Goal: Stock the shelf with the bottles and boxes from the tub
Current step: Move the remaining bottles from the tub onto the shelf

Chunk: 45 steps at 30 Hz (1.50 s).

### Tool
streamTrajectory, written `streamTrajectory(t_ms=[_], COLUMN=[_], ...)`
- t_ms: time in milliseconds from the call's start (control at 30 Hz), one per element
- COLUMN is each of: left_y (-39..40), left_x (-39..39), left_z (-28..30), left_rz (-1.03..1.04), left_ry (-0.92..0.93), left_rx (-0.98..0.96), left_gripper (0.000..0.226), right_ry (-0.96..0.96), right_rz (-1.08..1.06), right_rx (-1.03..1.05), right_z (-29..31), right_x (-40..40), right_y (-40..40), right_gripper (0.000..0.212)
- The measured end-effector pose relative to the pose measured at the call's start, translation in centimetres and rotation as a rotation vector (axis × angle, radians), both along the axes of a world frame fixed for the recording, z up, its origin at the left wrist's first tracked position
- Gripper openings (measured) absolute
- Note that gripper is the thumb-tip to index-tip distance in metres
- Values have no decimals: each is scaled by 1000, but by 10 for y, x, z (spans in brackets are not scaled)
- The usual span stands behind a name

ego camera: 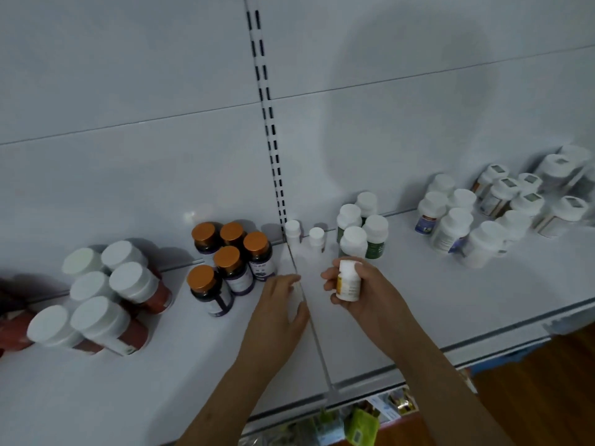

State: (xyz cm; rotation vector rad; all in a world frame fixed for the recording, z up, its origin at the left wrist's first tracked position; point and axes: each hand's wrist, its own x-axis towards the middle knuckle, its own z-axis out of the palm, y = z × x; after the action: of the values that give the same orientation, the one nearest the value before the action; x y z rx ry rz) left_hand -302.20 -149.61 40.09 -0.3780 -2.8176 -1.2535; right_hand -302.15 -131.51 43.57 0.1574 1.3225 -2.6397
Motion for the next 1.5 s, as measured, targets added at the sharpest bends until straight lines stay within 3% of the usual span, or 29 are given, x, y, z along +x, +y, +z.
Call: streamTrajectory(t_ms=[367, 633, 767, 1100, 1300, 1500], left_y=[-134, -296, -390, -572, -660, -767], left_x=[71, 183, 256, 400, 423, 395], left_z=[52, 70, 70, 71, 52, 43], left_rz=[263, 492, 636, 949, 1016, 1003], left_ry=[123, 130, 107, 38, -8, -55], left_rx=[-14, -168, -276, -335, -366, -409], left_gripper=[35, 42, 50, 56, 56, 58], right_ry=[308, 558, 604, 708, 728, 723], right_rz=[322, 566, 691, 848, 864, 848], right_rx=[96, 287, 295, 389, 455, 454], right_z=[89, 114, 111, 108, 89, 73], right_x=[-9, 49, 94, 192, 201, 172], right_y=[-136, -333, -443, -658, -754, -858], right_gripper=[31, 33, 30, 28, 26, 35])
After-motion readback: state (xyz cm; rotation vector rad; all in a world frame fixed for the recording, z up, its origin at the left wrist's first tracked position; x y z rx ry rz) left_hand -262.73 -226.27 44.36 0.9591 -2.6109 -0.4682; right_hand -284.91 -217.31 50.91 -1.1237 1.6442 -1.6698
